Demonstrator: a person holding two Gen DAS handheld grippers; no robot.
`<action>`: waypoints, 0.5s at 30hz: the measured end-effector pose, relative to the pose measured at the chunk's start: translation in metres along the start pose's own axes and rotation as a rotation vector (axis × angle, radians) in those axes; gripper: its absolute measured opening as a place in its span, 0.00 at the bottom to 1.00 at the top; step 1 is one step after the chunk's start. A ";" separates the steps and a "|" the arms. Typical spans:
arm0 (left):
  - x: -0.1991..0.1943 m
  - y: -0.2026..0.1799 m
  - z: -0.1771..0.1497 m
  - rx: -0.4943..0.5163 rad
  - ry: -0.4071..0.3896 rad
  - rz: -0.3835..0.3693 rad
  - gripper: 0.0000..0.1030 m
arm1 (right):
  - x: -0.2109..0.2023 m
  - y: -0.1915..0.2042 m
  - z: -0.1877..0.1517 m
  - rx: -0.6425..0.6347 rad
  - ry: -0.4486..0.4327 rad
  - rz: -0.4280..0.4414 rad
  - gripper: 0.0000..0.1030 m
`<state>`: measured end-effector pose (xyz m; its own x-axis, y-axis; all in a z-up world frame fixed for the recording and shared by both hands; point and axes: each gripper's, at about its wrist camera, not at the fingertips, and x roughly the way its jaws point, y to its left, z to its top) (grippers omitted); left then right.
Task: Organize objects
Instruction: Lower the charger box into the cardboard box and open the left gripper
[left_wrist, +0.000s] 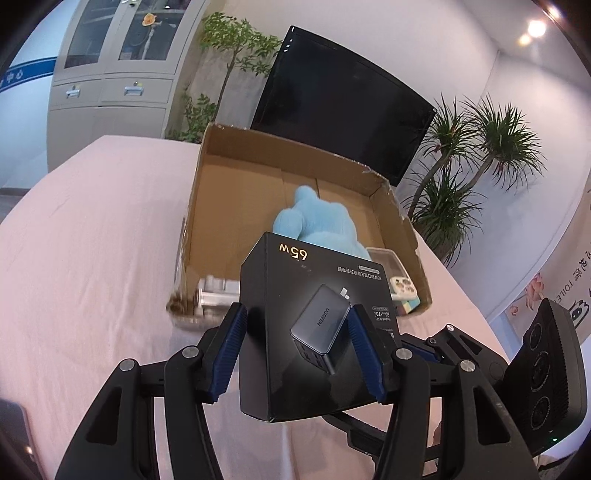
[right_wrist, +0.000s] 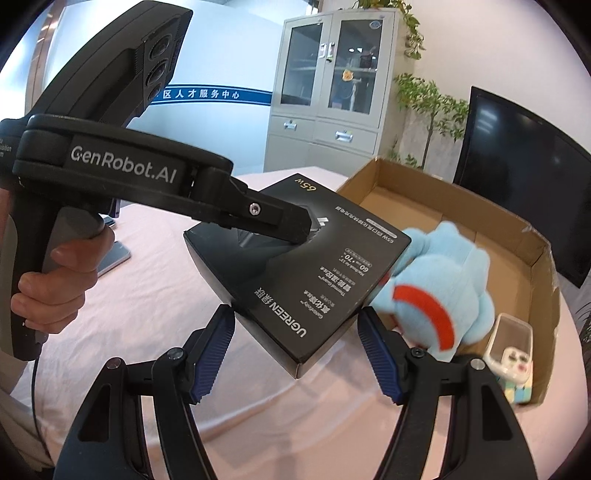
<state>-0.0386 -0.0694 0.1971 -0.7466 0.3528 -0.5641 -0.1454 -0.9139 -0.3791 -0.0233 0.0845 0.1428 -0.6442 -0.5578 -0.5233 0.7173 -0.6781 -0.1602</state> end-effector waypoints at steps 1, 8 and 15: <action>0.001 0.002 0.008 0.002 -0.004 -0.007 0.53 | 0.001 -0.003 0.003 -0.005 -0.009 0.008 0.66; 0.016 0.015 0.046 0.026 -0.017 -0.028 0.54 | 0.014 -0.020 0.027 -0.014 -0.048 -0.024 0.66; 0.053 0.040 0.075 0.034 0.006 0.009 0.56 | 0.055 -0.039 0.045 -0.044 -0.038 -0.027 0.66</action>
<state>-0.1325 -0.1025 0.2066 -0.7440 0.3459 -0.5717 -0.1610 -0.9231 -0.3491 -0.0988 0.0582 0.1582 -0.6727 -0.5577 -0.4863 0.7098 -0.6721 -0.2110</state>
